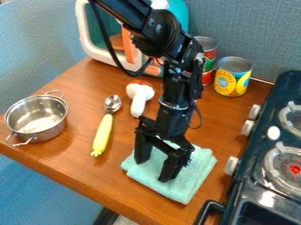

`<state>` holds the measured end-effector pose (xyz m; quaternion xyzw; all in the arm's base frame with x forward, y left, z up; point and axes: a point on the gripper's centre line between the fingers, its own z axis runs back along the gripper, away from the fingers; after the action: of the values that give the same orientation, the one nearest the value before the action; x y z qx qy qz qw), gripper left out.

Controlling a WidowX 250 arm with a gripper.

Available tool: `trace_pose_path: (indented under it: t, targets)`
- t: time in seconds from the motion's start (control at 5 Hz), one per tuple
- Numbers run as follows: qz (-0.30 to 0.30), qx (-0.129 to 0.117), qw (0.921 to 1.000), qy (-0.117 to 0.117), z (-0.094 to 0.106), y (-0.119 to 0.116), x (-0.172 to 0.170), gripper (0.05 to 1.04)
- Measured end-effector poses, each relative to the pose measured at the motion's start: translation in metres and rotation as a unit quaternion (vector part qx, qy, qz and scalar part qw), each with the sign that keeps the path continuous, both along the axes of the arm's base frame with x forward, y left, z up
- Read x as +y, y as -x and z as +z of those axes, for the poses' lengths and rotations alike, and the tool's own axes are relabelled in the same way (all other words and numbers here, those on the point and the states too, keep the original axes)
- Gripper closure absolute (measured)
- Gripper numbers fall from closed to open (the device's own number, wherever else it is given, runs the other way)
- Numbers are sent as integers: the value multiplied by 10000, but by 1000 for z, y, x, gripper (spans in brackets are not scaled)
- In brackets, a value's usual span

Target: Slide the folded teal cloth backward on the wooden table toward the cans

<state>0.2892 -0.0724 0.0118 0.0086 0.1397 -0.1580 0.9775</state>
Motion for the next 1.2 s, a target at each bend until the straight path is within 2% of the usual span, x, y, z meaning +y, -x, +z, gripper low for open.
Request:
trace_pose_path:
  t: [0.4, 0.6, 0.8, 1.0, 1.2]
  targets:
    - [80, -547, 9984, -112, 3, -59, 5, 83]
    - [39, -713, 9973, -152, 4, -85, 2, 83]
    - [57, -789, 9969, -43, 5, -107, -6, 83]
    - [180, -809, 9965, 38, 7, -108, -8, 83]
    - [433, -854, 9954, 16, 12, -96, -4, 83]
